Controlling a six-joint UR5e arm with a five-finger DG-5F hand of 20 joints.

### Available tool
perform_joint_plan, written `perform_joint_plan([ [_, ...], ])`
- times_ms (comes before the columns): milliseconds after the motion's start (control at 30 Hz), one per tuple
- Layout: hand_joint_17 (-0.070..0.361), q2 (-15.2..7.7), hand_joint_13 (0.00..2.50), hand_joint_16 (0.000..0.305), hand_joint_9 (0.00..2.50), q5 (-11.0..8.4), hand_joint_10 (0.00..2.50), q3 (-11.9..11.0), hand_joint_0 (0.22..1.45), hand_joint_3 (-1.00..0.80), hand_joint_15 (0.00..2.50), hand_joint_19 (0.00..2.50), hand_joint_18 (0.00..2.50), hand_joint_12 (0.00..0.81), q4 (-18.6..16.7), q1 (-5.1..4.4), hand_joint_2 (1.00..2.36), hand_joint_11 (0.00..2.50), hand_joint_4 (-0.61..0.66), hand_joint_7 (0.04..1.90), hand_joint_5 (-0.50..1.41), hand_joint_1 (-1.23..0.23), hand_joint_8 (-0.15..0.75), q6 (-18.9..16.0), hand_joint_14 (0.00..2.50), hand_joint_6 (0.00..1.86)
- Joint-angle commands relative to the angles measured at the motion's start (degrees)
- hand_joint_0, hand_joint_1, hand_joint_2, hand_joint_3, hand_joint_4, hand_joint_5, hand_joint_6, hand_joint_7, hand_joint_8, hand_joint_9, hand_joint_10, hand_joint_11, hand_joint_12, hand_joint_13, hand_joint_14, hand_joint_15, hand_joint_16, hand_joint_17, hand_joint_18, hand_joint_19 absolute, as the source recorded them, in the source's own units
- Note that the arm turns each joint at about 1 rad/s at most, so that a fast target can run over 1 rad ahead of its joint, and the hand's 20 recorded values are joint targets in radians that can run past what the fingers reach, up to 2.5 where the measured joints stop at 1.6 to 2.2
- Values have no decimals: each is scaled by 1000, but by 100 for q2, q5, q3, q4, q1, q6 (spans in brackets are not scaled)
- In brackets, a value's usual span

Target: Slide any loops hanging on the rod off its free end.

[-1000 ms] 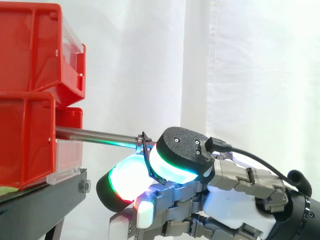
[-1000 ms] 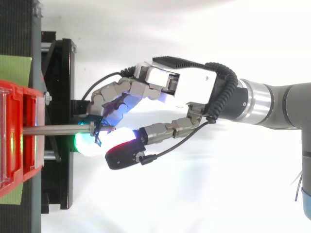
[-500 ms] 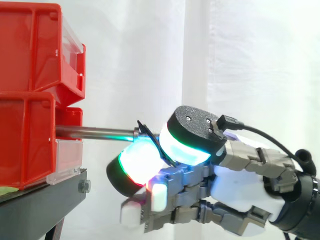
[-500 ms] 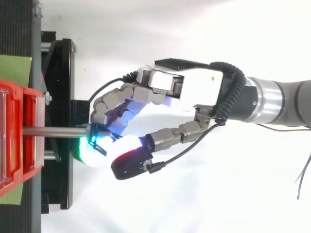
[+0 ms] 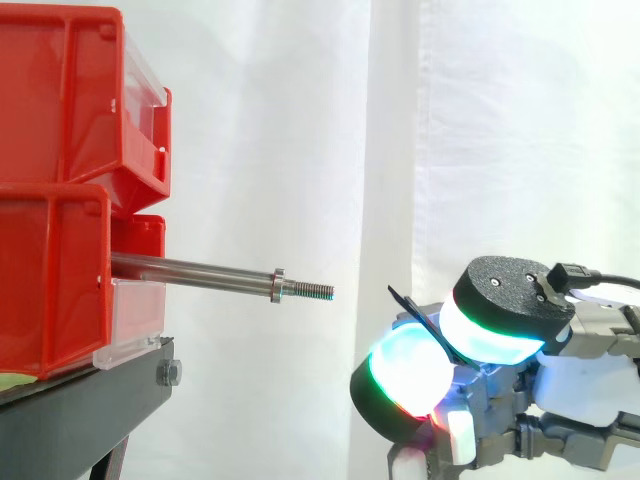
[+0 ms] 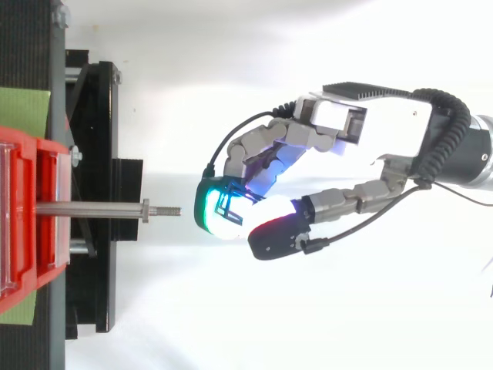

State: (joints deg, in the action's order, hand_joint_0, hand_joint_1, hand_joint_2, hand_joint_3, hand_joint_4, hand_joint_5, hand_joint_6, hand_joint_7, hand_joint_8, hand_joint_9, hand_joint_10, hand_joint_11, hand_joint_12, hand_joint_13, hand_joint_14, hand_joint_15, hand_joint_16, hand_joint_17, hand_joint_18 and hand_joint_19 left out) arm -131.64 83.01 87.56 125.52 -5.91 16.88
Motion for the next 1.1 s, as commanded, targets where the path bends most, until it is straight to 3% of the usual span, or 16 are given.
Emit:
perform_joint_plan([
  [0, 113, 77, 813, 50, 947, -22, 11, 24, 627, -104, 274, 377, 698, 363, 341, 2, 1015, 554, 292, 960, -197, -666, 376, -71, 10, 867],
  [67, 112, 183, 815, 50, 958, -31, 11, 33, 617, -143, 274, 379, 695, 361, 666, 11, 1014, 565, 289, 974, -195, -648, 378, -71, 9, 865],
  [300, 104, 411, 822, 46, 991, -40, 14, 24, 621, -308, 289, 409, 669, 348, 1202, -7, 1014, 554, 241, 1043, -179, -506, 359, -62, 10, 855],
  [500, 104, 631, 828, 46, 934, -259, 12, 24, 628, -191, 281, 392, 698, 350, 1835, -25, 1019, 560, 239, 1031, -190, -546, 357, -79, 11, 873],
  [533, 105, 631, 822, 47, 903, -268, 12, 24, 635, -139, 284, 389, 700, 347, 1853, -33, 1020, 563, 237, 1018, -200, -622, 361, -79, 12, 884],
  [667, 104, 631, 820, 46, 860, -277, 12, 24, 655, -143, 293, 387, 703, 342, 1879, -33, 1021, 565, 213, 962, -210, -671, 352, -115, 10, 894],
  [867, 103, 631, 823, 46, 850, -277, 12, 6, 692, -292, 300, 387, 709, 334, 1879, -42, 1015, 594, 186, 897, -215, -761, 338, -132, 11, 894],
  [1067, 100, 631, 861, 45, 950, -286, 15, -29, 679, -408, 310, 391, 737, 332, 1914, -33, 1008, 626, 202, 979, -203, -712, 348, -229, 11, 902],
])
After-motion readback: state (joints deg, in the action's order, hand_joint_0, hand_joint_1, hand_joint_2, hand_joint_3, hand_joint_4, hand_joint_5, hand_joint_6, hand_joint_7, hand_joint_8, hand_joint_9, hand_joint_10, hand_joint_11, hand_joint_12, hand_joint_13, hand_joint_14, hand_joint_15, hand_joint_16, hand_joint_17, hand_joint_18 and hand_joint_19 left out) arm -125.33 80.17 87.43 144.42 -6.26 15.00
